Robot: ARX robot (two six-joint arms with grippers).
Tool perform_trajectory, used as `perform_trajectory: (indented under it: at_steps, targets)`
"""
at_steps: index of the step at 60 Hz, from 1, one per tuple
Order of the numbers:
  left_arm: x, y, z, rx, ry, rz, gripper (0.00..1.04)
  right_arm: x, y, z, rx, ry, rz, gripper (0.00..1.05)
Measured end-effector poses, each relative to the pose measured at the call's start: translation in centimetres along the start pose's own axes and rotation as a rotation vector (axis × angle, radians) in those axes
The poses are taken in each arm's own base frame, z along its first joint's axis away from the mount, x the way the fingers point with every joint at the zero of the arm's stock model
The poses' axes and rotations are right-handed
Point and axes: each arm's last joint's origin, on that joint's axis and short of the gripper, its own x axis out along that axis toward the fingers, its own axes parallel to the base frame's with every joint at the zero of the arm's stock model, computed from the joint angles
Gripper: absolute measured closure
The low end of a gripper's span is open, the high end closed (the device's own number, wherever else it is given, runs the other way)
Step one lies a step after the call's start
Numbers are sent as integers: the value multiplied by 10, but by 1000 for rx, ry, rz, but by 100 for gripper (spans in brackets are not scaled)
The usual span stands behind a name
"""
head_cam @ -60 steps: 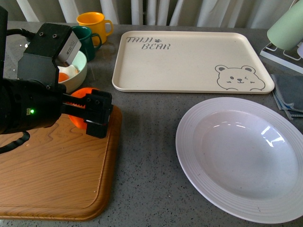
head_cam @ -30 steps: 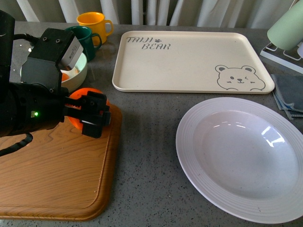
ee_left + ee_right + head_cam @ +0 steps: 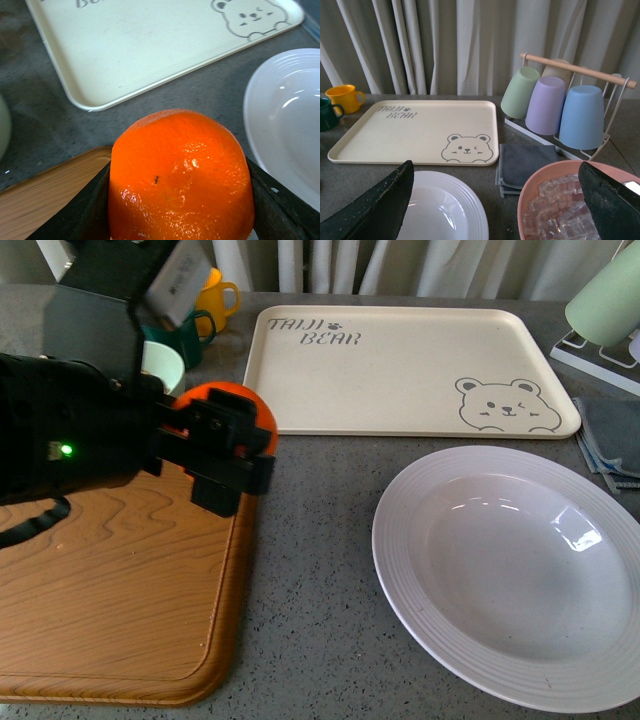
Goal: Place orange and plate with both arms
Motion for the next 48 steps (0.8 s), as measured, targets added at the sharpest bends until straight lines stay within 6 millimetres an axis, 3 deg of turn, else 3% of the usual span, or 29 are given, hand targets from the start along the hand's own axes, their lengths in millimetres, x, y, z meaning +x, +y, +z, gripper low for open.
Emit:
perform_trajectory:
  at_steps: [22,48]
  targets:
    - [30,-61,11,57,2,-189,44,0,0,0,0,0,0,9]
    - [66,-90,12,59,30,-273,44,0,0,0,0,0,0,9]
